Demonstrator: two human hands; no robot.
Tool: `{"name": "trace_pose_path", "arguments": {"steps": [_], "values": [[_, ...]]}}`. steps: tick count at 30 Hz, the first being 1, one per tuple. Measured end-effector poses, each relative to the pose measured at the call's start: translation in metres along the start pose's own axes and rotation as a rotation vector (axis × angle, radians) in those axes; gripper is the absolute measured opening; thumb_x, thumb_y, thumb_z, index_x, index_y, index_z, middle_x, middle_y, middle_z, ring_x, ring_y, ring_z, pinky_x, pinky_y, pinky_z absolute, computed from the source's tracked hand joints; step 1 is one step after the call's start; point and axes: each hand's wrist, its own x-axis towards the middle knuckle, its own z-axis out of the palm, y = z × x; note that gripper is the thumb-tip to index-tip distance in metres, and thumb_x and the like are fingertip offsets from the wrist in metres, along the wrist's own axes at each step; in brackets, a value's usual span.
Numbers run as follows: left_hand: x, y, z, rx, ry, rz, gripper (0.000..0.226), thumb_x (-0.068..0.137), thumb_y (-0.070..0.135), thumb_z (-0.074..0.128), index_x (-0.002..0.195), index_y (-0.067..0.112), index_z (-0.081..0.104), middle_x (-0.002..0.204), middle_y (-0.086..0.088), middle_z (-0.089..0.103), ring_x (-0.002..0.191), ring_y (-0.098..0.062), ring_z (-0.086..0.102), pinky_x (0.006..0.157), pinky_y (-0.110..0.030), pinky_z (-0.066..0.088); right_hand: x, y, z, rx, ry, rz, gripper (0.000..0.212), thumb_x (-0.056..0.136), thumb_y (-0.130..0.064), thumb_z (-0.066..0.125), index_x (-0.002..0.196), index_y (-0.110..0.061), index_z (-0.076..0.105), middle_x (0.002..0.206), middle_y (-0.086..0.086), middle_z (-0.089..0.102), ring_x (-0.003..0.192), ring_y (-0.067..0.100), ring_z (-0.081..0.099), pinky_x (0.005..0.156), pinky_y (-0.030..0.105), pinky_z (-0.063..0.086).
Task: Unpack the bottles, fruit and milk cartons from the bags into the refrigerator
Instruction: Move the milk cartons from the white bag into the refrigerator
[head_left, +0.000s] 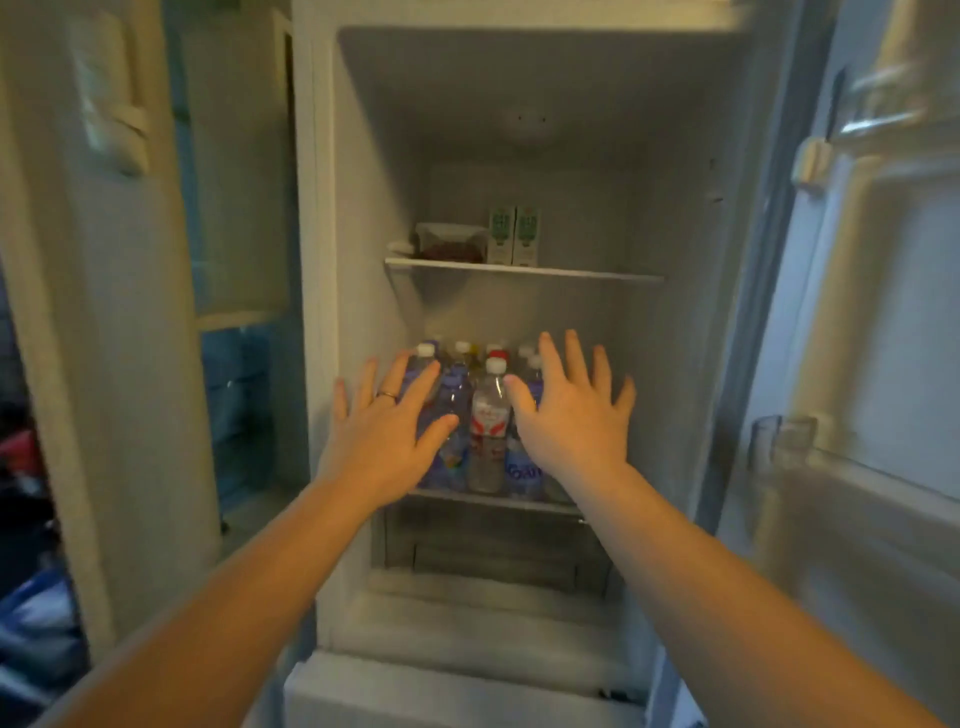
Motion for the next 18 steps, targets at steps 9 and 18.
{"name": "trace_pose_path", "arguments": {"steps": [9, 18], "values": [[-0.172, -0.006, -0.042, 0.191, -0.173, -0.001, 0.074, 0.09, 0.075, 0.004, 0.156, 0.044, -0.009, 0.166, 0.006, -0.014, 0.152, -0.025, -0.018, 0.119, -0.058, -0.009, -0.149, -0.013, -0.006, 0.196, -0.179, -0.081, 0.066, 0.097, -0.065, 0.03, 0.156, -0.039, 0.015, 0.166, -0.011, 0.006, 0.153, 0.024, 0.0, 0.119, 0.06, 0.003], [-0.35, 0.023, -0.046, 0.11, -0.332, -0.112, 0.074, 0.093, 0.076, 0.013, 0.155, 0.044, -0.014, 0.166, 0.006, -0.019, 0.148, -0.02, -0.026, 0.119, -0.056, -0.01, -0.319, -0.002, -0.003, 0.245, -0.394, -0.123, 0.066, 0.099, -0.063, 0.028, 0.157, -0.038, 0.01, 0.166, -0.01, 0.003, 0.153, 0.022, -0.004, 0.121, 0.057, -0.002]]}}
